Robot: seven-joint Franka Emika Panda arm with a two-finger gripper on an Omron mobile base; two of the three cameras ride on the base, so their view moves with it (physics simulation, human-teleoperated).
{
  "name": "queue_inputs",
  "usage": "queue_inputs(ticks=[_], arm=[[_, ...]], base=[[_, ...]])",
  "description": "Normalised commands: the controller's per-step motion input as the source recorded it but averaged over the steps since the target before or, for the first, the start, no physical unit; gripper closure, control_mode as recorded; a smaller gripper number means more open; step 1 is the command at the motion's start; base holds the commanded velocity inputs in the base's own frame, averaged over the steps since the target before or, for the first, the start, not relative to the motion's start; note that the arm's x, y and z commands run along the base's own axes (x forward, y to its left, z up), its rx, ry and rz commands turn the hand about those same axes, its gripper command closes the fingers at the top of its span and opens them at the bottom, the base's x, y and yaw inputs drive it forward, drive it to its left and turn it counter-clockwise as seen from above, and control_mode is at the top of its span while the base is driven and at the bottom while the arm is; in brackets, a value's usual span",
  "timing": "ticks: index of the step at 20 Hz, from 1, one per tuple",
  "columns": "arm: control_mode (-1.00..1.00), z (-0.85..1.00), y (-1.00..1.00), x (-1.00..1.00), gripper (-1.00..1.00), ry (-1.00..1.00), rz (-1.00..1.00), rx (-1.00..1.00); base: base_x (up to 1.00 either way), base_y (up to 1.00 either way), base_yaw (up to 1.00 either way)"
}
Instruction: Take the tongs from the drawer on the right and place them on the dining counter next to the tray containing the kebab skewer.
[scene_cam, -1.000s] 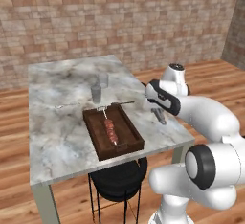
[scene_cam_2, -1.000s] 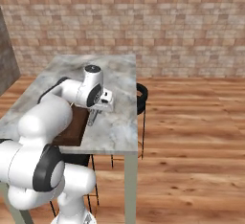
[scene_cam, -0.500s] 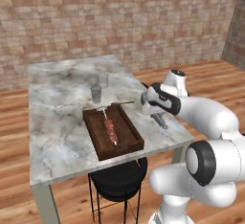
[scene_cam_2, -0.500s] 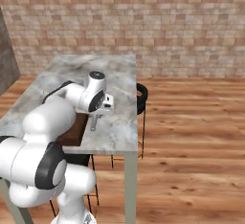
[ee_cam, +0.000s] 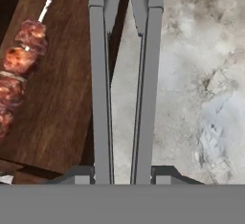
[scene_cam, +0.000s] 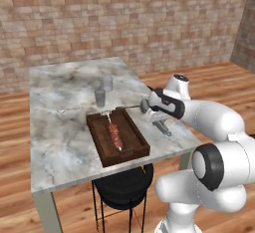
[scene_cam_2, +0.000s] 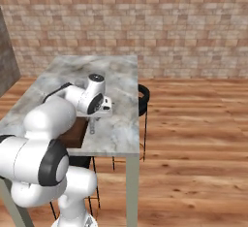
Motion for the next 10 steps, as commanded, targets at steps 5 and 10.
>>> queue_inputs(ticks=[5,10], arm=[[-1.0,-0.3,0.11,0.09,1.0,0.0,-0.01,0.0],[-1.0,-0.2,0.0,0.08,1.0,0.0,-0.06,0.0]], base=[[0.0,0.0,0.0],[0.0,0.0,0.0]])
